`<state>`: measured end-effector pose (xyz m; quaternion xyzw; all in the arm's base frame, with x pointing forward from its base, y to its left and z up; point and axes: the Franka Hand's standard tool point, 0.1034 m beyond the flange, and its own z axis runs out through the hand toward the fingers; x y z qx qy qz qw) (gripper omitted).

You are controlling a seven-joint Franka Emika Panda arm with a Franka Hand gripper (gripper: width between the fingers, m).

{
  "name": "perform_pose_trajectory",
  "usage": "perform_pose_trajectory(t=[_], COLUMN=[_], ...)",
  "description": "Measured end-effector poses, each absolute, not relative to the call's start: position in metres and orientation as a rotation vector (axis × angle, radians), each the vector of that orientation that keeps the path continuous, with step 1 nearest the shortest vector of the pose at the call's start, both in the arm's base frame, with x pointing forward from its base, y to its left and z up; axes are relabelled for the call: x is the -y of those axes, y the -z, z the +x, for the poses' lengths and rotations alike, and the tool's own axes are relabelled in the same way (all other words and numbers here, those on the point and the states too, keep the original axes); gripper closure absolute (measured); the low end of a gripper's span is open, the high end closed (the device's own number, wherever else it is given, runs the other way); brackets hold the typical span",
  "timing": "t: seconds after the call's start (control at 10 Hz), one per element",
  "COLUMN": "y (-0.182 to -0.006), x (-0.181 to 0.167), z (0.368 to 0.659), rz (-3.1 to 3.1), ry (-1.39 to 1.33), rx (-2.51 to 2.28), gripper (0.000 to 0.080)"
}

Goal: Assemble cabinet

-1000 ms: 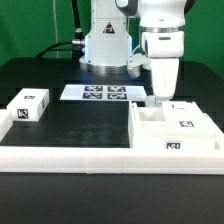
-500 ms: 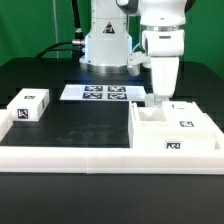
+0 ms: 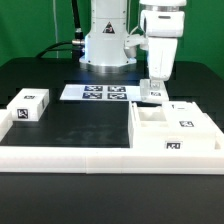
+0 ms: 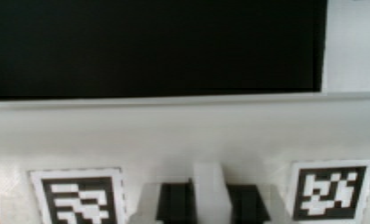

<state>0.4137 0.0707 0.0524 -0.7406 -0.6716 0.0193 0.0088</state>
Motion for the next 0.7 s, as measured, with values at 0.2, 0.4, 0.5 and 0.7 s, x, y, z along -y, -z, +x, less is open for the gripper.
perform_pose_trajectory(t=[0.2, 0.4, 0.5, 0.7], y=[-0.056, -0.058, -0.060, -0.062], x=[-0.063, -0.057, -0.056, -0.056], z=[0.423, 0.432, 0.437, 0.447], rz=[-2.340, -2.356, -2.363, -2.374], ry=[-0.049, -0.048, -0.038, -0.039], rx=[2.079, 2.064, 2.063, 2.052], gripper=[0.0729, 0.0729, 0.0729, 0.0729])
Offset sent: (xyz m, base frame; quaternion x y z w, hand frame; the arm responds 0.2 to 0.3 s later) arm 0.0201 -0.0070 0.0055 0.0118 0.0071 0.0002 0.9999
